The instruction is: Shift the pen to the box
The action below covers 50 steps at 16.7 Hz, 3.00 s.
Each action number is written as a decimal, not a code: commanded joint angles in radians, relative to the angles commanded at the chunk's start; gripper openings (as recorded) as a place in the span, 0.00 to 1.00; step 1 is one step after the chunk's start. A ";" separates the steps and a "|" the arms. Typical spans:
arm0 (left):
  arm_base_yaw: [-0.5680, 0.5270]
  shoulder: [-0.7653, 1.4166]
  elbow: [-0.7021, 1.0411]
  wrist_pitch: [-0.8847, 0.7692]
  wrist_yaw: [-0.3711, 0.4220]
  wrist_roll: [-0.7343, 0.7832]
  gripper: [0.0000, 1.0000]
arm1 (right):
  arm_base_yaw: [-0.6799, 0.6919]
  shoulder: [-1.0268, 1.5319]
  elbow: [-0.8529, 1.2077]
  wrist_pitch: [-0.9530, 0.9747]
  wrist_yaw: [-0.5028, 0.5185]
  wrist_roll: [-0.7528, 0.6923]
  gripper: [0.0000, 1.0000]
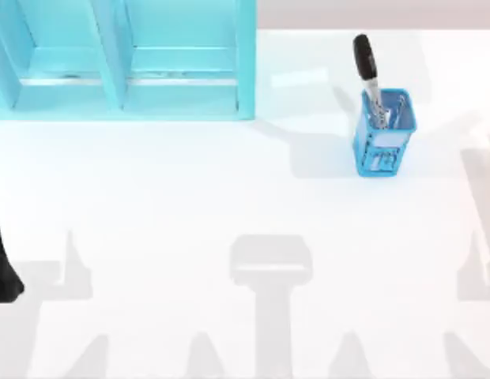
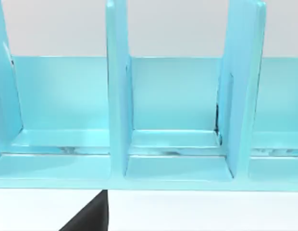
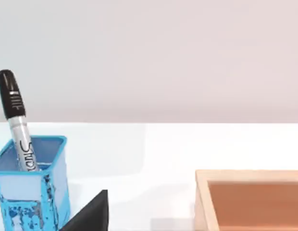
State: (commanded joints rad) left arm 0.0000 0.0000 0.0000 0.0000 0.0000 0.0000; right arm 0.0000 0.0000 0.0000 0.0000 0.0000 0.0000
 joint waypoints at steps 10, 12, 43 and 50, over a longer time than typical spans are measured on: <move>0.000 0.000 0.000 0.000 0.000 0.000 1.00 | -0.006 0.374 0.250 -0.040 -0.166 -0.099 1.00; 0.000 0.000 0.000 0.000 0.000 0.000 1.00 | -0.012 0.557 0.365 -0.050 -0.236 -0.137 1.00; 0.000 0.000 0.000 0.000 0.000 0.000 1.00 | 0.091 2.093 1.300 0.034 -0.681 -0.310 1.00; 0.000 0.000 0.000 0.000 0.000 0.000 1.00 | 0.137 2.170 1.342 0.093 -0.647 -0.270 1.00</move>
State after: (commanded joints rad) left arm 0.0000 0.0000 0.0000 0.0000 0.0000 0.0000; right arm 0.1365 2.1696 1.3415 0.0935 -0.6466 -0.2700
